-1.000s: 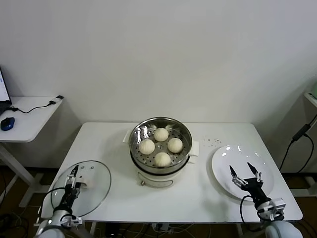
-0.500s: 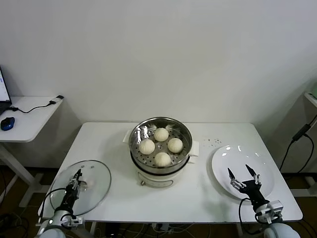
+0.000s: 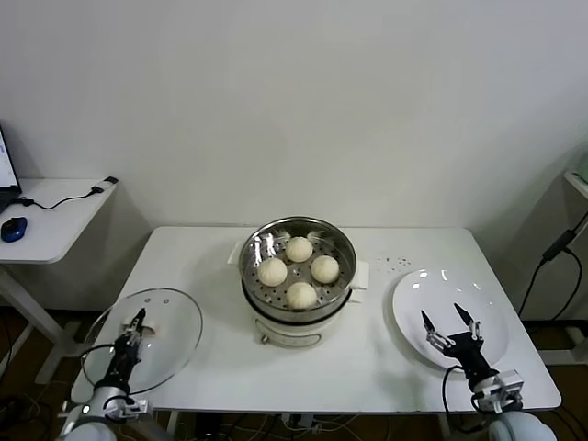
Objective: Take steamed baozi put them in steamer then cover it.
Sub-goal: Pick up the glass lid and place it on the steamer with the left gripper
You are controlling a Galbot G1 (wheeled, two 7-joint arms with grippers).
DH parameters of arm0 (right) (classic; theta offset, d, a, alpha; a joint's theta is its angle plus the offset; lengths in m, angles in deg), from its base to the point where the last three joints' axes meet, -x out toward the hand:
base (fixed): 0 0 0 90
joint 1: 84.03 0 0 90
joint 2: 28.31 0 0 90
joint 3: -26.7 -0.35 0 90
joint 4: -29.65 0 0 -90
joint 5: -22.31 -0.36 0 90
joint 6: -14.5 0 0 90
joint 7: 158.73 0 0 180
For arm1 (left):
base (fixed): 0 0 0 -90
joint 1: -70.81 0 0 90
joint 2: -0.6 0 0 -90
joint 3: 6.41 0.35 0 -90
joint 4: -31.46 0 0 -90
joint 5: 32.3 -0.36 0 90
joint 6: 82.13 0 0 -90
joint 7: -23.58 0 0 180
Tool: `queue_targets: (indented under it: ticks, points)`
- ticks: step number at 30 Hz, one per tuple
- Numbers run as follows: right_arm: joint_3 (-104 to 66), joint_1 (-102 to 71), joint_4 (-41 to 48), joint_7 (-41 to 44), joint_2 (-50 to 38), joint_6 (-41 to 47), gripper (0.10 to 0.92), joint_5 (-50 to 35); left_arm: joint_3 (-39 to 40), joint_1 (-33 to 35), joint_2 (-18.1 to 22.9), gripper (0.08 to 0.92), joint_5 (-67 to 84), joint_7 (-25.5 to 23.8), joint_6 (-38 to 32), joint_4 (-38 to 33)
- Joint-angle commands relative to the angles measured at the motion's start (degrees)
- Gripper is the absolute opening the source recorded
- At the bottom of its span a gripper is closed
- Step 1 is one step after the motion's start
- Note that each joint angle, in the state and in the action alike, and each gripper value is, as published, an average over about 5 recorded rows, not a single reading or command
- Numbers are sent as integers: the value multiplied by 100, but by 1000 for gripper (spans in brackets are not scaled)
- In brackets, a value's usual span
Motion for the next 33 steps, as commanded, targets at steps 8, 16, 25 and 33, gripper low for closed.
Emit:
queue_targets:
  ticks: [8, 16, 25, 33]
  points:
    - [134, 275, 138, -42, -163, 24, 823, 54, 1066, 777, -1264, 143, 970, -791, 2484, -3279]
    - [247, 400, 150, -137, -303, 72, 823, 193, 2531, -126, -2134, 143, 750, -1296, 4017, -3430]
    - [310, 532, 197, -240, -344, 133, 823, 269, 4531, -1989, -2271, 143, 64, -2947, 5378, -3314]
    - [227, 499, 222, -240, -294, 110, 823, 283, 5486, -2767, -1063, 143, -619, -3409, 5663, -2560]
